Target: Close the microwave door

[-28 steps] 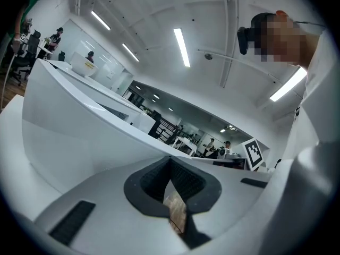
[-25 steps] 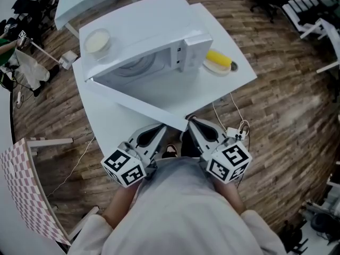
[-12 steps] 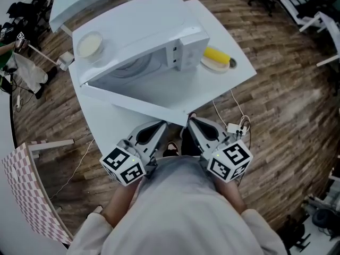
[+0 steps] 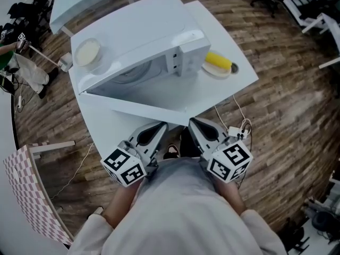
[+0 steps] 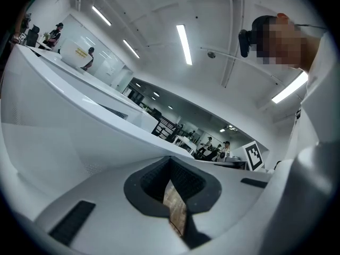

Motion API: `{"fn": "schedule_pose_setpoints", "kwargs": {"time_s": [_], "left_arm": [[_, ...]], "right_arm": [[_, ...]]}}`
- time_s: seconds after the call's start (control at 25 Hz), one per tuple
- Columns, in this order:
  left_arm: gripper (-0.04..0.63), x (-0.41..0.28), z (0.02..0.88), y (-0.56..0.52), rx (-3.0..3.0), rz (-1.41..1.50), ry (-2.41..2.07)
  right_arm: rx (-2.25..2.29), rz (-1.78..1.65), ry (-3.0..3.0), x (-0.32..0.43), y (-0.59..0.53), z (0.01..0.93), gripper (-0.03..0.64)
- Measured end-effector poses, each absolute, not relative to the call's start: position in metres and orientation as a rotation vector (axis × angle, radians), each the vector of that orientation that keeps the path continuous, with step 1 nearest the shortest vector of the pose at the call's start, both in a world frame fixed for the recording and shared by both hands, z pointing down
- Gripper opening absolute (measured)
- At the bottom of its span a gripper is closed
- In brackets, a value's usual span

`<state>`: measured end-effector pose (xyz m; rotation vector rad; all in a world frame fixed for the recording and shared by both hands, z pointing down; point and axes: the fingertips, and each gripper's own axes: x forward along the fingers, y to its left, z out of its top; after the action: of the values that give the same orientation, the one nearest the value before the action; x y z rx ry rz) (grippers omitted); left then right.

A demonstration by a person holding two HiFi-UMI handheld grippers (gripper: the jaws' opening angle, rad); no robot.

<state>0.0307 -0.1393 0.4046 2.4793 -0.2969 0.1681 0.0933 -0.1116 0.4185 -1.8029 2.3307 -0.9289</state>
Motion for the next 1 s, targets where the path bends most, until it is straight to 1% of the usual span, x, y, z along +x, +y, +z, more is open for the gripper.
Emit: {"fn": "schedule_pose_setpoints", "kwargs": {"time_s": [1.0], "left_arm": [[0.017, 0.074, 0.416, -0.191, 2.460, 0.188, -0.316]], "right_arm": [[-1.788, -0.941, 2.359, 0.145, -0.170, 0.420, 0.023]]}}
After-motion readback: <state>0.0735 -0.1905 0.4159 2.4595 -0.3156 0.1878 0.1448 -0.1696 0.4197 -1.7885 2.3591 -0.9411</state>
